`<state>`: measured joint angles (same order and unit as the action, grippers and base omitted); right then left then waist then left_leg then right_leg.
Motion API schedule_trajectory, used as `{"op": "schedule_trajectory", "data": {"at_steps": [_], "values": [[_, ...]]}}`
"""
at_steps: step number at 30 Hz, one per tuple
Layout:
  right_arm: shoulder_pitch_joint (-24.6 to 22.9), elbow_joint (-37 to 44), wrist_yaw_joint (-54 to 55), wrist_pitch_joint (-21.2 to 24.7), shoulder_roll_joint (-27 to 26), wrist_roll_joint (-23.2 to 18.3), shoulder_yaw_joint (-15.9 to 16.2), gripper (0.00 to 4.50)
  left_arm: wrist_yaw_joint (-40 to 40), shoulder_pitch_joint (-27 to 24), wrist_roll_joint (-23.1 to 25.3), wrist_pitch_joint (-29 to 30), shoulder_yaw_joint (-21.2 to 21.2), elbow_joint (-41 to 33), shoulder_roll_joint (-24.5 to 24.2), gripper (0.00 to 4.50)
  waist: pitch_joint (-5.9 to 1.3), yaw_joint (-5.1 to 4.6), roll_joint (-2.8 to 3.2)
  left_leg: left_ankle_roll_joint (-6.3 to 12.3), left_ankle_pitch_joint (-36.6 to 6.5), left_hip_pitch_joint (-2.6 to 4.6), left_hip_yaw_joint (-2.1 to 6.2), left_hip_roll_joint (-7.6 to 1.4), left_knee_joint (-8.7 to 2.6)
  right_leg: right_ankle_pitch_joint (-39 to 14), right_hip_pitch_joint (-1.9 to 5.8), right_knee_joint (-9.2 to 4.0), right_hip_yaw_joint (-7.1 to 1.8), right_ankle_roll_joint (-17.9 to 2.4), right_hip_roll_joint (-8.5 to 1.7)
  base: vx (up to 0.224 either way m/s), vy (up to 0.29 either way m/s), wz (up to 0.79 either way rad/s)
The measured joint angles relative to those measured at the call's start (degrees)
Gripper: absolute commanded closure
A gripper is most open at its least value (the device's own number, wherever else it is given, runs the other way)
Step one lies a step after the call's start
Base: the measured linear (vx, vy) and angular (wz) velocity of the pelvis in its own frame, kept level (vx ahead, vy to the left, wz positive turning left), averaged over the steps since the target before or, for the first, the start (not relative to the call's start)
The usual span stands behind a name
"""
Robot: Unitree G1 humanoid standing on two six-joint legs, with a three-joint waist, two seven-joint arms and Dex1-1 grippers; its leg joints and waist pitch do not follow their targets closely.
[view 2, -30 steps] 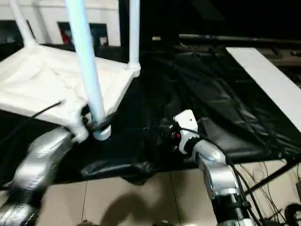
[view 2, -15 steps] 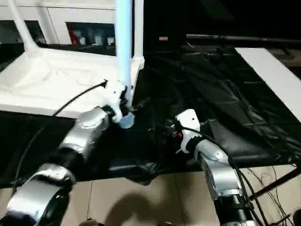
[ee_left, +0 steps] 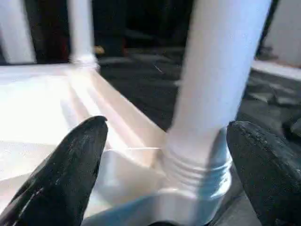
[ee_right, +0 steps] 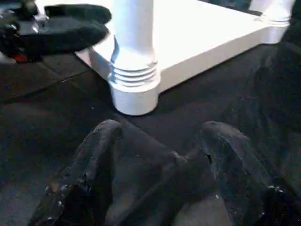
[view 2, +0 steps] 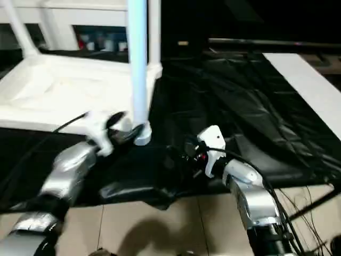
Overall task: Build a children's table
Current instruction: Rotate table base
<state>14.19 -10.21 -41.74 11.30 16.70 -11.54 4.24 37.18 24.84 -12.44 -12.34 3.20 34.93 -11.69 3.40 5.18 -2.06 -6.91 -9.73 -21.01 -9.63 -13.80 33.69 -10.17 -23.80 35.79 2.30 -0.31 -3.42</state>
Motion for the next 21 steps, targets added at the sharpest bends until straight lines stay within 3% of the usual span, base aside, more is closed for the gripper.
{"op": "schedule_trajectory", "data": {"at_steps": [8,11,15,17,18,19,21], "values": [[0.62,-2.22,8.23,-2.3,-2.79,2.95,-0.59,1.49,-5.16,-5.83,-1.62,4.54,6.13,-9.92,-3.96,0.04,-0.12,-0.34,-0.28,-0.01,0.0,0.02,-0.01,0.01,-0.05,-0.19,-0.06,0.0,-0.02,0.32,0.01,0.0,0.0,0.0],[0.98,-3.73,13.71,-2.97,-4.61,3.44,-3.09,1.49,-9.33,-9.61,-1.01,6.2,7.28,-14.01,-3.34,0.04,-0.12,-0.26,-0.28,-0.01,0.0,0.0,-0.01,0.0,-0.04,-0.18,-0.08,0.0,-0.03,0.3,0.02,0.0,0.0,0.0],[1.12,-4.0,17.88,-3.06,-7.04,3.66,-4.12,1.49,-15.35,-12.49,1.2,9.34,7.65,-20.97,-1.48,0.04,-0.12,-0.09,-0.26,-0.02,-0.01,0.07,-0.01,0.0,-0.09,-0.28,0.0,-0.01,-0.01,0.45,0.02,0.0,0.0,0.0],[1.11,-4.01,18.84,-3.06,-7.7,3.66,-4.1,1.49,-16.65,-13.08,1.56,11.23,7.39,-23.04,-1.04,0.04,-0.05,-0.17,-0.16,-0.02,-0.04,0.52,-0.02,0.02,-0.3,-0.35,0.37,-0.22,0.02,0.55,0.04,0.0,0.0,0.0],[1.09,-4.03,19.18,-3.06,-7.74,3.66,-4.17,1.49,-16.76,-13.08,1.9,11.61,6.91,-23.24,-1.06,0.04,-0.02,-0.32,0.07,0.0,-0.05,0.24,0.69,0.17,-0.51,-0.46,1.08,-0.74,0.81,0.72,-0.14,0.0,0.0,0.0],[1.1,-4.08,19.72,-3.07,-7.76,3.67,-4.45,1.49,-16.73,-12.84,2.28,11.81,5.95,-23.52,-1.09,0.04,0.06,-0.63,0.33,0.03,-0.07,0.71,1.37,0.21,-0.91,-0.49,1.95,-1.61,2.0,0.74,-0.44,0.007,-0.002,0.24],[1.18,-4.07,20.26,-3.16,-8.01,3.67,-4.5,1.49,-16.67,-12.83,2.84,11.81,5.08,-23.64,-1.11,0.04,0.14,-0.96,0.54,0.07,-0.09,0.9,2.03,0.3,-1.62,-0.5,3.34,-2.87,3.93,0.73,-1.18,0.028,0.004,0.34]]}}
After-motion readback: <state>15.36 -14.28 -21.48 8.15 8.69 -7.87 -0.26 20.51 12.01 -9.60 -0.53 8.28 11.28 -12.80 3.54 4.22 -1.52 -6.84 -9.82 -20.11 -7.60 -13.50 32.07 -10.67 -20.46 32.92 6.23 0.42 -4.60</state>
